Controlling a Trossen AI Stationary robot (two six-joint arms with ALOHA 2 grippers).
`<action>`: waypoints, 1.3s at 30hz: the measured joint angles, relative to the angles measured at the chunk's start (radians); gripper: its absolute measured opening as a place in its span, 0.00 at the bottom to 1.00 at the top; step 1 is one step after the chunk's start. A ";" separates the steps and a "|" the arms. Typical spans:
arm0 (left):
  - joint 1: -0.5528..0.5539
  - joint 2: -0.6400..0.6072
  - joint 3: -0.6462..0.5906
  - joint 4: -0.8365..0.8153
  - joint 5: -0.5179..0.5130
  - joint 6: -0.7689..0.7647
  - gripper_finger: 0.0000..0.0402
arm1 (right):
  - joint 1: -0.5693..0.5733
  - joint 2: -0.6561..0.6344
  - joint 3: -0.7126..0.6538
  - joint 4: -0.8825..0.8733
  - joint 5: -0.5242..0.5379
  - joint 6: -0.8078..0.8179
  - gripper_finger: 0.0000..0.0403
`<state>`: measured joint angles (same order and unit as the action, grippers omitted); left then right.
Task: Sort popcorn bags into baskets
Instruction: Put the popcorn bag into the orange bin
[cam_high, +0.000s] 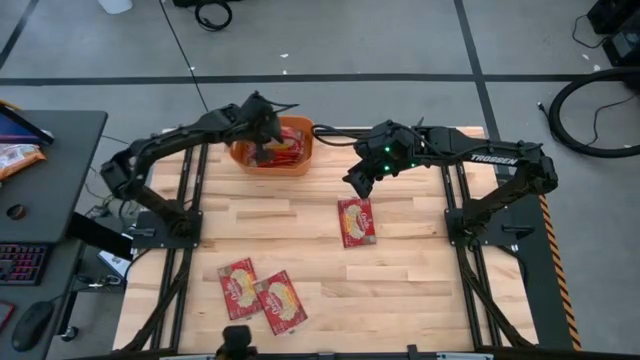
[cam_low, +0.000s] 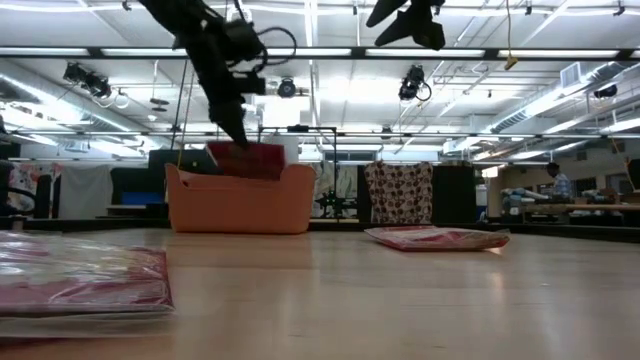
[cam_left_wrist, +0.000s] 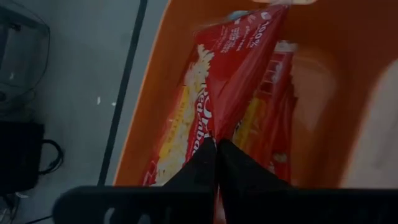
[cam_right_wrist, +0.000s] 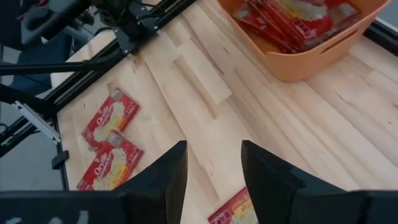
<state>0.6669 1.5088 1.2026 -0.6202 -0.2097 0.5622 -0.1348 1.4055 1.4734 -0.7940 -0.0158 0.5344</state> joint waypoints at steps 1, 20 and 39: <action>0.003 0.022 0.000 0.017 -0.002 0.001 0.02 | -0.001 0.000 0.000 -0.003 0.000 0.009 0.39; -0.026 0.073 0.001 0.041 0.192 -0.060 0.34 | -0.015 0.000 0.000 -0.033 -0.008 0.017 0.39; -0.559 -0.004 0.001 -0.437 0.656 -0.344 0.36 | -0.004 0.000 0.000 -0.033 -0.094 -0.067 0.39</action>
<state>0.1079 1.5051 1.2034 -1.0576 0.4464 0.2178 -0.1389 1.4056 1.4734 -0.8272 -0.1101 0.4676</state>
